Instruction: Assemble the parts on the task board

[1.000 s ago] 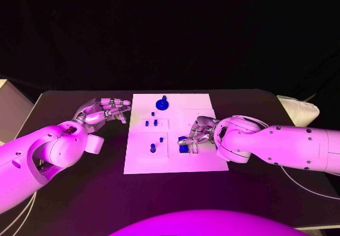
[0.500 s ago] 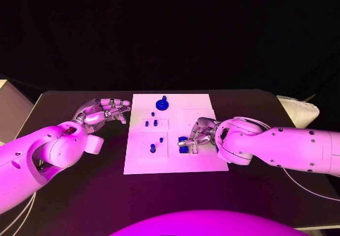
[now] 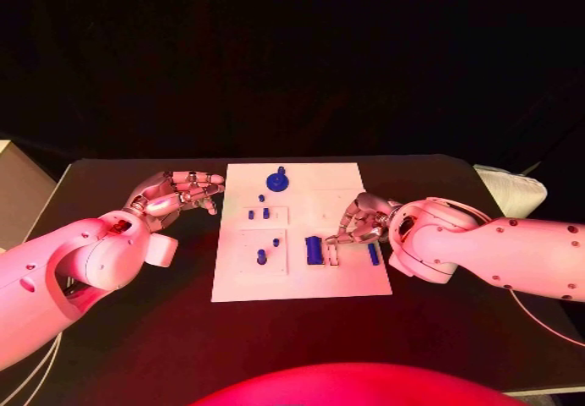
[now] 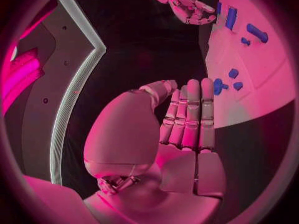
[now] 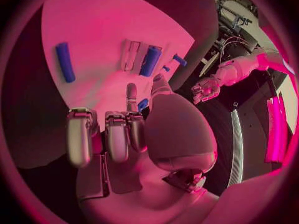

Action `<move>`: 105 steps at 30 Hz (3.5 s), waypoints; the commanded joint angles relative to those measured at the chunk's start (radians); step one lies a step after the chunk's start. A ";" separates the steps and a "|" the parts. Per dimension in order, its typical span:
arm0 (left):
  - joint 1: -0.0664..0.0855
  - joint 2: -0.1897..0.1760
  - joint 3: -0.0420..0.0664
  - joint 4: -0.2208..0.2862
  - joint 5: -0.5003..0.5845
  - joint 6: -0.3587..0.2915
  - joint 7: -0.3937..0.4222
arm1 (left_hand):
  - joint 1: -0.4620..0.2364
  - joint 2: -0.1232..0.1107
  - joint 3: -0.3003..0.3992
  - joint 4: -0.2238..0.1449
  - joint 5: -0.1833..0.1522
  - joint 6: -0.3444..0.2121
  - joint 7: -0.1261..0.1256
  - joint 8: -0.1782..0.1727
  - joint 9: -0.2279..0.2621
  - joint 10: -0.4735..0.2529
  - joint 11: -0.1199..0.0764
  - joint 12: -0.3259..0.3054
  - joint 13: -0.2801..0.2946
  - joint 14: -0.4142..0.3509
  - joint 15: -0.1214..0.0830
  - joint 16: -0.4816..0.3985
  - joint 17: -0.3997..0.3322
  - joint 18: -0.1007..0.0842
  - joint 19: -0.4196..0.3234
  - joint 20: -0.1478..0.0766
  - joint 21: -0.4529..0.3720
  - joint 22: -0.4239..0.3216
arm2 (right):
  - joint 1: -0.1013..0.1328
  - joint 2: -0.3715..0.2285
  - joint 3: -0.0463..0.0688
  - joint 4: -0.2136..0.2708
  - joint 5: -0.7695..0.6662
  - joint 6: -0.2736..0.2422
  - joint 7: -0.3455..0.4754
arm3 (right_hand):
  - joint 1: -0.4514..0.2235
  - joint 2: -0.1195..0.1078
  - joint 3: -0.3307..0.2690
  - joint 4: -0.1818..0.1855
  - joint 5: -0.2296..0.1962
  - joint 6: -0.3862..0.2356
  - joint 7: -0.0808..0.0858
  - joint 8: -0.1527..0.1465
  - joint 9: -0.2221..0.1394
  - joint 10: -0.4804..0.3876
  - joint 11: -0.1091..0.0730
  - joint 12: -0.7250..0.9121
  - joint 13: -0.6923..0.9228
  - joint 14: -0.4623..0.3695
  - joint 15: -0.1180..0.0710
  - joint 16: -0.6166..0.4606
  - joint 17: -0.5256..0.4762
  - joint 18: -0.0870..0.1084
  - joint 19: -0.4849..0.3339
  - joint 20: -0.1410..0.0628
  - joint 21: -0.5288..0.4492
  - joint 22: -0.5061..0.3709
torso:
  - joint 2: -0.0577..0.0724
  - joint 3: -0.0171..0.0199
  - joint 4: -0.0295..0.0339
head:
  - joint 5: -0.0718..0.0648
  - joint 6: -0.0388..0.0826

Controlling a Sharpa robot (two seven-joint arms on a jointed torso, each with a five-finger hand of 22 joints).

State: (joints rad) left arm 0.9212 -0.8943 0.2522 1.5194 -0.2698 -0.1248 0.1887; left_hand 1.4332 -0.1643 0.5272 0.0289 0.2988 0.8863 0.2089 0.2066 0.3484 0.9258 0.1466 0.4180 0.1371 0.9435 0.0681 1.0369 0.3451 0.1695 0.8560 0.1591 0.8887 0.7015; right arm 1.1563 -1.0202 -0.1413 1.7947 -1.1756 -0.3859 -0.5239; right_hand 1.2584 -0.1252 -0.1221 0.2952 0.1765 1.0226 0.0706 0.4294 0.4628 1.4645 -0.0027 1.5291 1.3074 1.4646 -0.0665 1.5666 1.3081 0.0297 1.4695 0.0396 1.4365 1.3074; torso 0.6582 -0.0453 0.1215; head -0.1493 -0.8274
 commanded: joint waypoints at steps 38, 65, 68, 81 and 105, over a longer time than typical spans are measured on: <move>-0.004 0.008 0.001 -0.005 -0.001 0.015 0.009 | 0.008 -0.001 0.007 -0.003 0.005 -0.004 0.001 0.005 -0.002 -0.005 -0.002 0.007 -0.002 -0.001 -0.001 -0.004 -0.002 0.014 -0.004 -0.003 0.008 0.003 | -0.053 -0.133 -0.004 -0.028 -0.097 0.103 -0.018 | 0.038 0.020 0.063 0.000 0.014 0.002 0.001 -0.029 -0.007 0.100 -0.001 0.030 0.256 0.106 -0.003 0.004 0.263 -0.010 0.083 -0.007 0.019 0.236 | -0.006 0.0019 -0.0099 | -0.032 -0.002; -0.007 0.003 0.000 -0.003 -0.001 0.015 0.007 | 0.007 0.000 0.009 -0.004 0.005 -0.004 0.001 0.007 -0.002 -0.004 -0.002 0.009 -0.003 0.000 -0.001 -0.005 -0.003 0.014 -0.007 -0.003 0.011 0.007 | -0.098 -0.085 -0.005 -0.051 -0.166 0.107 -0.029 | 0.045 0.016 0.086 -0.004 0.023 0.019 -0.004 -0.042 -0.010 0.101 -0.005 0.031 0.256 0.106 -0.005 0.004 0.263 -0.009 0.083 -0.006 0.019 0.236 | -0.006 0.0006 -0.0088 | -0.025 -0.012; -0.007 0.002 0.000 -0.003 -0.001 0.015 0.006 | 0.007 0.000 0.009 -0.004 0.005 -0.004 0.001 0.007 -0.002 -0.004 -0.002 0.009 -0.003 0.000 -0.001 -0.005 -0.003 0.014 -0.007 -0.003 0.011 0.007 | -0.099 -0.079 -0.005 -0.056 -0.170 0.102 -0.030 | 0.072 0.025 0.104 -0.005 0.039 0.021 -0.005 -0.048 -0.012 0.101 -0.006 0.031 0.257 0.106 -0.006 0.004 0.263 -0.009 0.083 -0.007 0.019 0.236 | -0.005 0.0001 -0.0087 | -0.025 -0.013; -0.008 0.005 0.000 -0.006 -0.002 0.016 0.006 | 0.008 0.001 0.010 -0.004 0.005 -0.004 0.001 0.008 -0.003 -0.004 -0.002 0.010 -0.003 0.000 -0.001 -0.005 -0.003 0.015 -0.007 -0.003 0.012 0.008 | -0.102 -0.070 -0.004 -0.043 -0.132 0.052 -0.026 | 0.165 -0.046 0.445 -0.011 0.301 0.033 -0.008 -0.071 0.002 0.101 -0.011 0.032 0.258 0.106 -0.011 0.004 0.263 -0.010 0.083 -0.013 0.026 0.238 | -0.006 0.0012 -0.0094 | -0.021 -0.017; -0.010 0.007 0.000 -0.007 -0.003 0.017 0.005 | 0.009 0.005 0.014 -0.005 0.006 -0.004 0.001 0.009 -0.003 -0.005 -0.002 0.011 -0.004 0.000 -0.001 -0.006 -0.003 0.015 -0.009 -0.003 0.015 0.010 | -0.087 -0.058 0.002 0.037 -0.002 -0.041 -0.017 | 0.035 -0.082 0.575 -0.009 0.211 0.034 -0.013 -0.051 0.041 0.106 -0.014 0.042 0.263 0.106 -0.013 0.004 0.263 -0.013 0.086 -0.014 0.042 0.241 | -0.007 -0.0003 -0.0098 | -0.018 -0.019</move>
State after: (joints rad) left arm 0.9113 -0.8894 0.2520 1.5106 -0.2713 -0.1233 0.1880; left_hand 1.4332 -0.1643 0.5349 0.0256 0.2988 0.8863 0.2089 0.2107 0.3469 0.9258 0.1466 0.4217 0.1343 0.9435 0.0681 1.0369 0.3435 0.1693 0.8522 0.1554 0.9005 0.7103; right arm 1.0690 -1.0805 -0.1398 1.8316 -1.1969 -0.4101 -0.5472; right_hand 1.3038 -0.2068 0.4450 0.2882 0.3925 1.0498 0.0645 0.3744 0.4799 1.4666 -0.0111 1.5651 1.3073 1.4647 -0.0734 1.5666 1.3073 0.0297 1.4660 0.0290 1.4739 1.3081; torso 0.6516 -0.0449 0.1122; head -0.1676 -0.8474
